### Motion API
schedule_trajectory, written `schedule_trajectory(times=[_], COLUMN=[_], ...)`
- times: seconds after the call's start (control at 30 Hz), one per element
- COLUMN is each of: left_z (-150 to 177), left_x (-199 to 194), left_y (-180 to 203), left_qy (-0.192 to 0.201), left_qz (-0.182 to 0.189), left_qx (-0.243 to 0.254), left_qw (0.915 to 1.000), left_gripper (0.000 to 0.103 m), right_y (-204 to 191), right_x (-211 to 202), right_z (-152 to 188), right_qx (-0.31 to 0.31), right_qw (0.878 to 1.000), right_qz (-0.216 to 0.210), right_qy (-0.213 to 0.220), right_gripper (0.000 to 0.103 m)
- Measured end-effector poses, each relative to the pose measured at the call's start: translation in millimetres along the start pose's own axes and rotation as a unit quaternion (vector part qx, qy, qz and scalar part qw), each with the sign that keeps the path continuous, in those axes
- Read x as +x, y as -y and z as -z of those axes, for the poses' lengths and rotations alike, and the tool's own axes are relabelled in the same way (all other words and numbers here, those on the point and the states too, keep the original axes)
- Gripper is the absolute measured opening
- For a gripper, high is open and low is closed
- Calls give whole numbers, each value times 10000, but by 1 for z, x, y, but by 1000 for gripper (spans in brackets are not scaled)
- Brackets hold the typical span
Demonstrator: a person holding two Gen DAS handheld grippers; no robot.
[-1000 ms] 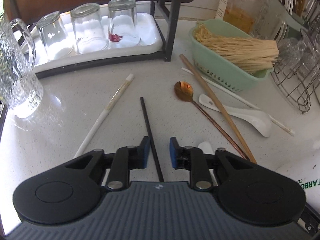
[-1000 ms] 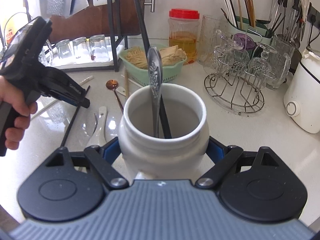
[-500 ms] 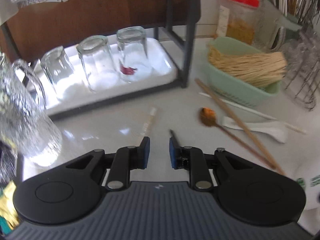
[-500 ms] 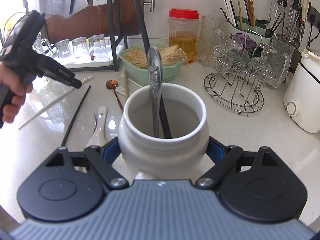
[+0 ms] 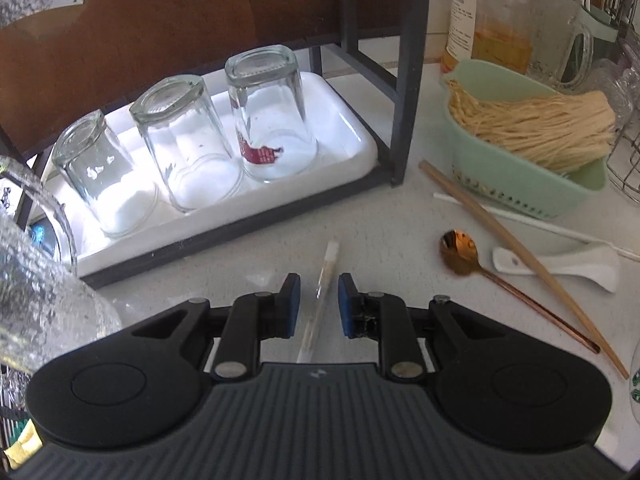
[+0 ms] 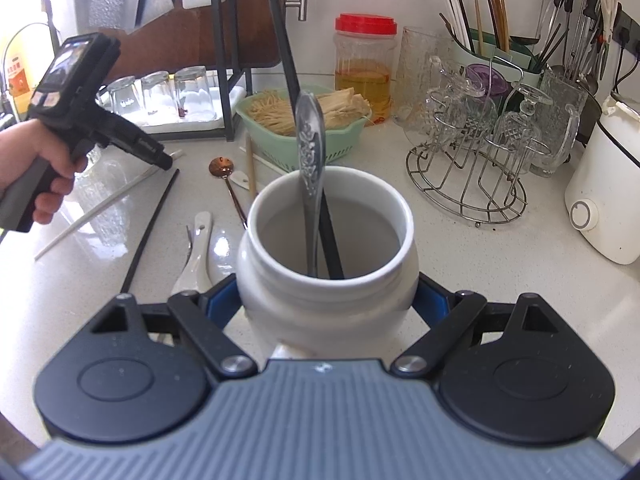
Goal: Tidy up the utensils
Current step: 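Grasp the long white stick with the left tool, then lift the white stick with the left tool and carry it over the jar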
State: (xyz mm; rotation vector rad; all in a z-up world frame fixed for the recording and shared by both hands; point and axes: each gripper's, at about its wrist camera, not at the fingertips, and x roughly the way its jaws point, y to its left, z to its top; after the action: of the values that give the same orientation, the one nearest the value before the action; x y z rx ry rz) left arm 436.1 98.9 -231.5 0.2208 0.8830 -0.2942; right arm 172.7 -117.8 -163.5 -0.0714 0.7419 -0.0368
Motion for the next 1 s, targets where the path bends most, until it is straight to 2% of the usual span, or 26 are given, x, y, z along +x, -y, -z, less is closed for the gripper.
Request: schedule_trajectory(times=[0.03,0.07,0.17,0.37,0.7,1.0], left_z=[-1,-2,-2,7,10,17], left_x=[1,2,3,-11,-95,-153], left_y=[1,0,4,6,20,46], left_qy=[-4,-18,-15,35,664,1027], left_qz=[-8,13,-84,-71,-41,110], left_qx=[24,11,163,12,-296,-592], left_qw=[10000,10000,9998,10000,9973,9929], left_gripper=[21,10,7,7,7,7], right_y=[0,0,1,1,3,3], right_x=[0,0,-1,0,-1,2], right_z=[0,0,1,2,6,4], right_qx=[-4,-10,0,-7,-53,-127], right_qw=[10000,10000,10000,10000,9998,9995], right_qz=[-2,-5,-5,-11,-90,-169], right_qy=[-5,-6,8,37,166,229], right_gripper=[91,91,91,91,91,91])
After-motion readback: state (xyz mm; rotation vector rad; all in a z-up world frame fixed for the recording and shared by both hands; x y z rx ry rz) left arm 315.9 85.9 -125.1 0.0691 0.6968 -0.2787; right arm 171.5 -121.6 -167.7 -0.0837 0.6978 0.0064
